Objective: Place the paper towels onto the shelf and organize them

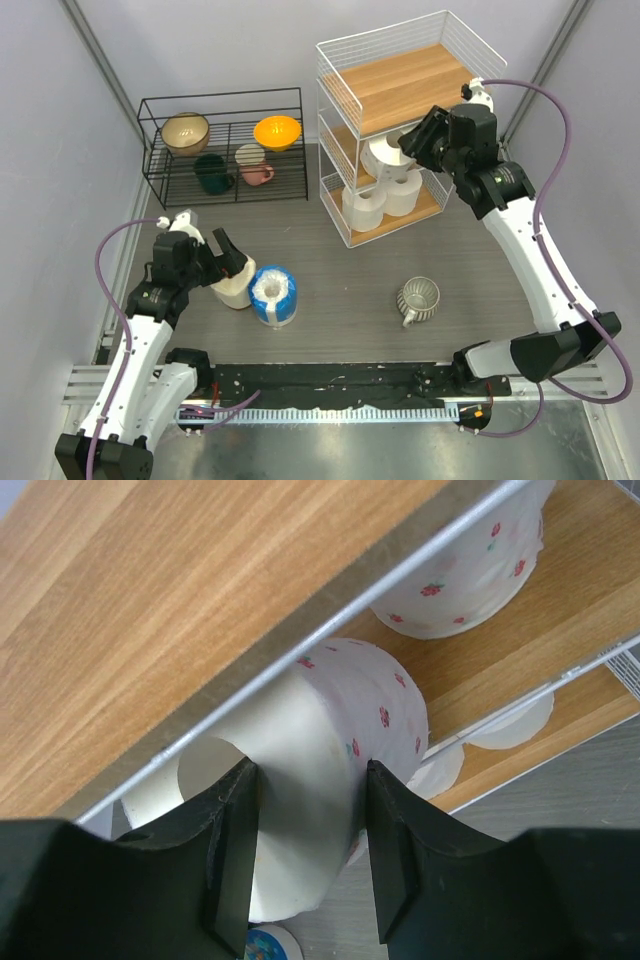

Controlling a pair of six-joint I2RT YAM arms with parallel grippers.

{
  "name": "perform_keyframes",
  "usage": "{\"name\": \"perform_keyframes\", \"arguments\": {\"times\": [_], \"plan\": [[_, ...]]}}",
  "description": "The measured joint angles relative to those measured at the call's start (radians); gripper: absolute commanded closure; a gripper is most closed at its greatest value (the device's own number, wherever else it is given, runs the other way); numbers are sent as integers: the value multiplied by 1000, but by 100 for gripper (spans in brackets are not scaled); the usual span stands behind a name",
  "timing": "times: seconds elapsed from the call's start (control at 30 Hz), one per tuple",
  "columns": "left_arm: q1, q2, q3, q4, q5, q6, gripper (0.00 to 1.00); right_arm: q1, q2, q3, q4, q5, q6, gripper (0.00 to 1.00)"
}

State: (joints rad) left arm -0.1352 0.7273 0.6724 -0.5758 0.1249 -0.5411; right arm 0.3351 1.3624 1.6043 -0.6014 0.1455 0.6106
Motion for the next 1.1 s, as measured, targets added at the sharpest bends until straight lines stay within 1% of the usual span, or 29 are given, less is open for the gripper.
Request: {"name": "perform_keyframes", "arguments": {"times": [0.17, 0.3, 0.67, 0.77, 0.8, 0.9, 1.0, 1.1], "plan": [[0, 5, 0, 0, 0, 0, 0, -11, 50, 67, 0, -17, -15, 55], [0, 5, 0, 0, 1, 0, 0, -20, 83, 105, -34, -33, -26, 56], [0, 6, 0, 1, 0, 0, 0, -27, 108, 115, -27, -71, -25, 56], [0, 5, 0, 1, 0, 0, 0, -29, 98, 79, 16, -77, -18, 50], [0, 6, 0, 1, 0, 0, 0, -30, 87, 55, 43, -77, -14, 44], [0, 6, 0, 1, 1, 0, 0, -31, 49, -21, 119, -77, 2, 36], [0, 6, 0, 1, 0, 0, 0, -31, 18, -87, 183, -77, 17, 33], [0, 6, 0, 1, 0, 0, 0, -31, -11, -137, 230, -71, 24, 31]]}}
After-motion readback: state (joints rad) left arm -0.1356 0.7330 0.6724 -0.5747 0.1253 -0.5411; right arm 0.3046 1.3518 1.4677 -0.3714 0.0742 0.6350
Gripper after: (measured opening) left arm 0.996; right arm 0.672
